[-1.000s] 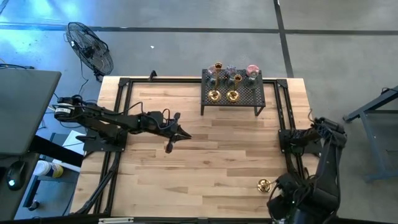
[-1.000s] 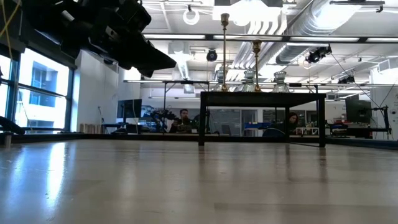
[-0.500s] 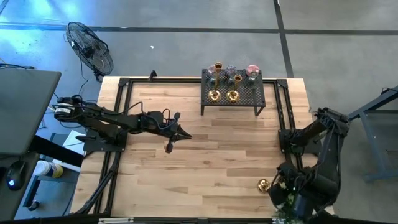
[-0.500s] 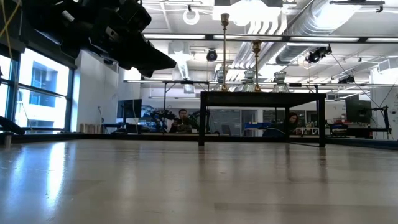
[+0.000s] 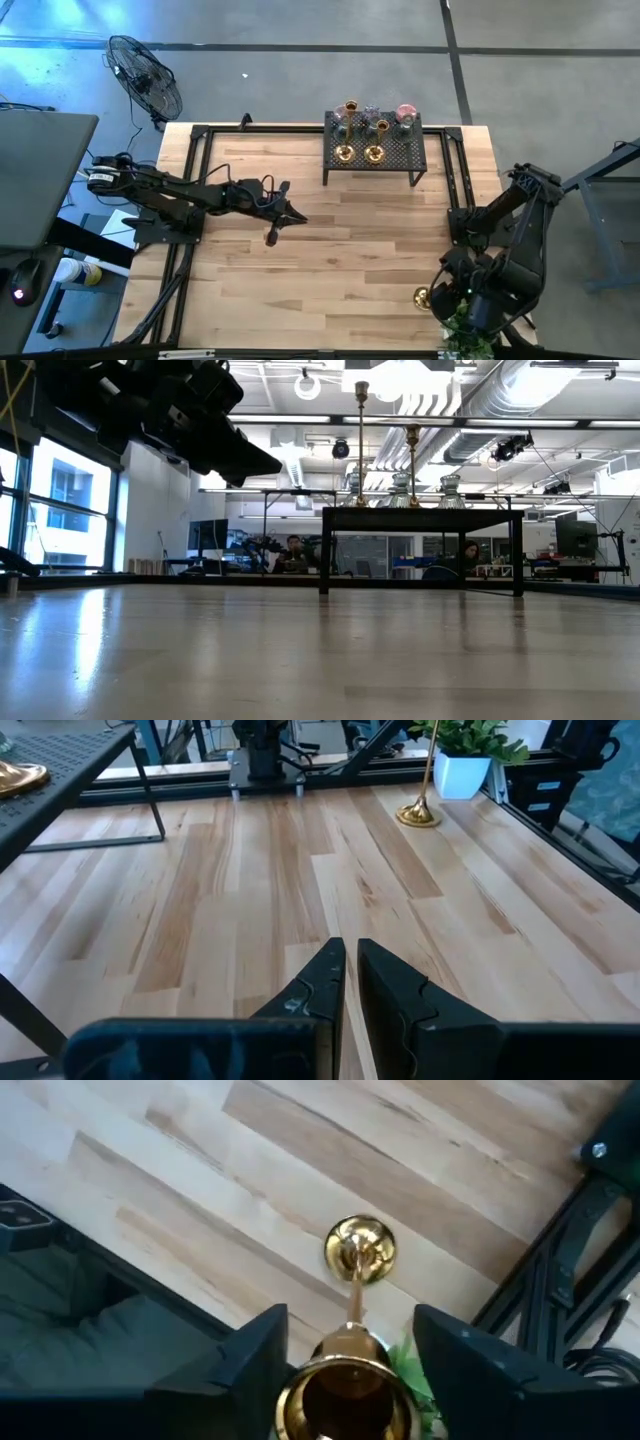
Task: Pick & Place candle stick holders
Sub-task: Put the metal candle holder on the shelf
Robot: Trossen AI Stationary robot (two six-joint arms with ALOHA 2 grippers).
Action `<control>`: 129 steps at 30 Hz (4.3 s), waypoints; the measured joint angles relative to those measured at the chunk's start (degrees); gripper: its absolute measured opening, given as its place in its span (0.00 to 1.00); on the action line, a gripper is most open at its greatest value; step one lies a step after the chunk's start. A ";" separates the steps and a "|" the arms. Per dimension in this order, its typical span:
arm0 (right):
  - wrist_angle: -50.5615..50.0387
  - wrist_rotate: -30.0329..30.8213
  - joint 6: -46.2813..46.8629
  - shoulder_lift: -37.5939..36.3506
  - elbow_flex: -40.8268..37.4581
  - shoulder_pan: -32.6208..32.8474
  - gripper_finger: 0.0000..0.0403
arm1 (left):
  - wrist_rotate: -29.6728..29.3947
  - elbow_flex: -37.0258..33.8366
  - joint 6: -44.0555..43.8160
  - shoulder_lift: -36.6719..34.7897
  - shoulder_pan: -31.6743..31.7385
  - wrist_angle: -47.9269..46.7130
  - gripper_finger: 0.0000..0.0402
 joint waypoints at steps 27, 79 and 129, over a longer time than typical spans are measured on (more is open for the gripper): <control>1.93 3.42 -28.31 0.09 9.07 -14.17 0.30 | 0.01 0.00 -0.32 0.00 0.02 -0.26 0.07; 14.11 7.79 -76.39 -12.29 -12.23 -54.01 0.52 | 0.94 0.00 -0.48 0.00 0.02 -1.57 0.07; 50.29 49.31 -39.95 -12.20 -45.81 -11.19 0.27 | 1.70 0.00 -1.73 0.00 0.02 -2.43 0.07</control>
